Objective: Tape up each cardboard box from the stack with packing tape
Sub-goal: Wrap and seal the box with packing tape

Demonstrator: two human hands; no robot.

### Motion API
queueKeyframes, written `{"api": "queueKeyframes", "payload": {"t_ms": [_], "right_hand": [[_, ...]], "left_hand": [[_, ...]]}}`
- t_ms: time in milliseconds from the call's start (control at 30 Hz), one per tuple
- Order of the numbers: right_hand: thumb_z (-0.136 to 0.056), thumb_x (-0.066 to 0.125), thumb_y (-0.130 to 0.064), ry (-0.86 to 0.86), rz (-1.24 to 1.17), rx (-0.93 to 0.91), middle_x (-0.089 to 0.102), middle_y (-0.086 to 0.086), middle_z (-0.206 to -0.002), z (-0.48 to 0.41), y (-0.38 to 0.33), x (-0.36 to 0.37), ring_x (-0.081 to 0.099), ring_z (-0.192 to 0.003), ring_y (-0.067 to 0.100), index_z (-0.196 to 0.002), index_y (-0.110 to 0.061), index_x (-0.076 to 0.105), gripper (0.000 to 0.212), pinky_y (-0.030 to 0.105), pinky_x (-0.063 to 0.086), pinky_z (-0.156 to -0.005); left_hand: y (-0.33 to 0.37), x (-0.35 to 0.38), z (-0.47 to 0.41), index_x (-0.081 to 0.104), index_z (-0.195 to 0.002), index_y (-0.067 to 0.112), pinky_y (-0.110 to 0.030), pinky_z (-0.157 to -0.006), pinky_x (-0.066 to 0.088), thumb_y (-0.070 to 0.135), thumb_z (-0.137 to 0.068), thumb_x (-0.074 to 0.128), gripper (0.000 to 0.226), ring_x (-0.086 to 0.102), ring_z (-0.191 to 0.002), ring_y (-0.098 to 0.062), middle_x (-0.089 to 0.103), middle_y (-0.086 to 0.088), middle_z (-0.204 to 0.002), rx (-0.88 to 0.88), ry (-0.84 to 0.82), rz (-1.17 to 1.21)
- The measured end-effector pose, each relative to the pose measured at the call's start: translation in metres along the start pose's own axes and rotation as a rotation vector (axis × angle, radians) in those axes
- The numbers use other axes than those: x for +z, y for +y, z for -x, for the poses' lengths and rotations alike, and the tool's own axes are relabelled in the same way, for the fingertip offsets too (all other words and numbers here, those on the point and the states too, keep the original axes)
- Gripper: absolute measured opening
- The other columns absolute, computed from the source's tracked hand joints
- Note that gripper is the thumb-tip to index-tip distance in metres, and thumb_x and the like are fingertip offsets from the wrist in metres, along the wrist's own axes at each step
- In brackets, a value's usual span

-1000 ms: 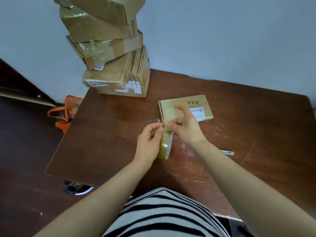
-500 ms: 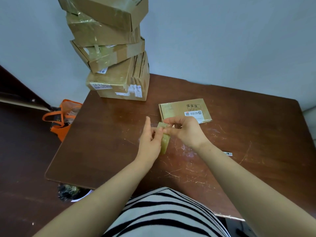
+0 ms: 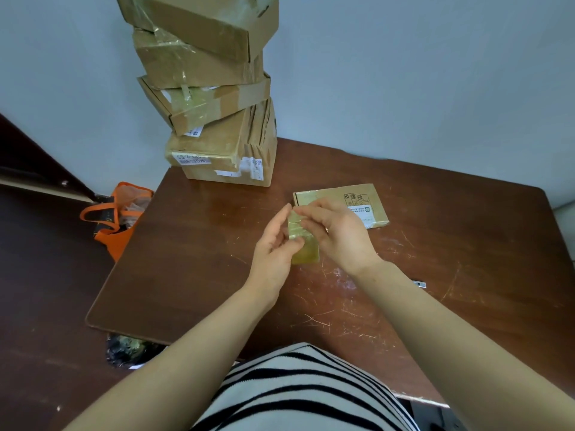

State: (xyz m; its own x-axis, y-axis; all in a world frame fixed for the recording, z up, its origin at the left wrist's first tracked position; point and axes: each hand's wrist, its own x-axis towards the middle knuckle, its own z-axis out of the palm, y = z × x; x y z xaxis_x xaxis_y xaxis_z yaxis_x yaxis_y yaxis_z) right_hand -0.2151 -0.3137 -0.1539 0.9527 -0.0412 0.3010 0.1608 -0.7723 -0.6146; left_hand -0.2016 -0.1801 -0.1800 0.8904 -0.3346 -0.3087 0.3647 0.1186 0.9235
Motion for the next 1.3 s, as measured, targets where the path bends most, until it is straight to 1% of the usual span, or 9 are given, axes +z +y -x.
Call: {"api": "queueKeyframes", "payload": {"t_ms": [167, 300, 467, 600, 767, 1033, 1100, 1200, 1300], "right_hand": [[-0.077, 0.059, -0.005, 0.011, 0.225, -0.152, 0.063, 0.009, -0.085, 0.000, -0.001, -0.001, 0.060, -0.072, 0.032, -0.106, -0.009, 0.072, 0.032, 0.039, 0.051, -0.045], [-0.079, 0.043, -0.013, 0.025, 0.295, -0.273, 0.064, 0.010, -0.087, 0.007, -0.009, -0.001, 0.055, -0.079, 0.027, -0.099, -0.003, 0.071, 0.037, 0.038, 0.049, -0.039], [-0.085, 0.055, -0.021, 0.081, 0.076, -0.065, 0.064, 0.010, -0.086, 0.006, -0.006, 0.001, 0.061, -0.074, 0.029, -0.103, -0.009, 0.073, 0.028, 0.042, 0.055, -0.055], [-0.085, 0.067, -0.013, 0.016, 0.018, 0.089, 0.064, 0.005, -0.092, 0.004, -0.003, -0.001, 0.047, -0.075, 0.013, -0.109, -0.012, 0.072, 0.024, 0.042, 0.053, -0.065], [-0.085, 0.055, -0.023, 0.011, 0.045, 0.099, 0.065, 0.008, -0.092, 0.002, -0.009, -0.001, 0.060, -0.084, 0.029, -0.099, -0.009, 0.073, 0.027, 0.039, 0.051, -0.067], [-0.091, 0.056, -0.009, 0.025, -0.062, 0.137, 0.057, 0.014, -0.110, 0.003, 0.000, 0.007, 0.055, -0.100, 0.030, -0.104, -0.008, 0.066, 0.017, 0.041, 0.048, -0.084], [-0.091, 0.056, -0.014, 0.037, -0.090, 0.111, 0.057, 0.007, -0.118, 0.005, 0.001, 0.005, 0.051, -0.109, 0.020, -0.099, -0.012, 0.069, 0.015, 0.032, 0.044, -0.093], [-0.088, 0.052, -0.017, 0.022, 0.017, -0.101, 0.069, 0.002, -0.097, 0.010, 0.003, 0.005, 0.062, -0.092, 0.021, -0.088, -0.008, 0.072, 0.022, 0.033, 0.053, -0.076], [-0.086, 0.055, -0.020, 0.069, 0.034, -0.075, 0.072, 0.006, -0.083, 0.013, 0.010, 0.012, 0.068, -0.074, 0.028, -0.087, -0.008, 0.074, 0.023, 0.040, 0.057, -0.058]], "left_hand": [[0.002, -0.002, 0.000, 0.048, -0.137, 0.022, -0.038, -0.102, 0.047, -0.003, -0.092, 0.055, 0.052, 0.060, -0.115, -0.014, 0.066, -0.002, -0.118, 0.058, -0.030, -0.073], [0.007, -0.001, -0.005, 0.047, -0.139, 0.016, -0.031, -0.100, 0.048, -0.003, -0.092, 0.056, 0.051, 0.060, -0.107, -0.005, 0.064, 0.007, -0.116, 0.042, 0.001, -0.094], [0.004, -0.002, -0.006, 0.049, -0.139, 0.015, -0.032, -0.100, 0.049, 0.002, -0.092, 0.059, 0.050, 0.062, -0.108, -0.015, 0.067, -0.007, -0.114, 0.059, 0.024, -0.159], [0.002, -0.001, -0.004, 0.045, -0.141, 0.013, -0.021, -0.094, 0.049, 0.001, -0.092, 0.058, 0.052, 0.062, -0.101, -0.005, 0.066, -0.003, -0.110, 0.081, 0.033, -0.167], [0.002, 0.001, -0.006, 0.044, -0.140, 0.016, -0.013, -0.085, 0.048, 0.000, -0.092, 0.057, 0.052, 0.063, -0.091, 0.007, 0.067, 0.007, -0.102, 0.088, 0.037, -0.162], [0.002, 0.002, -0.009, 0.042, -0.142, 0.015, -0.024, -0.095, 0.048, 0.002, -0.092, 0.059, 0.054, 0.062, -0.101, -0.003, 0.068, 0.005, -0.105, 0.077, 0.051, -0.140], [0.001, 0.002, -0.007, 0.042, -0.142, 0.014, -0.027, -0.096, 0.049, 0.002, -0.091, 0.059, 0.055, 0.062, -0.101, -0.006, 0.068, 0.003, -0.105, 0.066, 0.058, -0.130], [-0.001, 0.002, -0.006, 0.040, -0.143, 0.011, -0.030, -0.097, 0.049, 0.002, -0.091, 0.059, 0.056, 0.063, -0.101, -0.009, 0.068, 0.002, -0.104, 0.051, 0.066, -0.113], [-0.002, 0.001, -0.003, 0.039, -0.144, 0.010, -0.023, -0.094, 0.050, 0.003, -0.091, 0.059, 0.056, 0.062, -0.099, -0.008, 0.067, 0.005, -0.100, 0.046, 0.070, -0.138]]}}
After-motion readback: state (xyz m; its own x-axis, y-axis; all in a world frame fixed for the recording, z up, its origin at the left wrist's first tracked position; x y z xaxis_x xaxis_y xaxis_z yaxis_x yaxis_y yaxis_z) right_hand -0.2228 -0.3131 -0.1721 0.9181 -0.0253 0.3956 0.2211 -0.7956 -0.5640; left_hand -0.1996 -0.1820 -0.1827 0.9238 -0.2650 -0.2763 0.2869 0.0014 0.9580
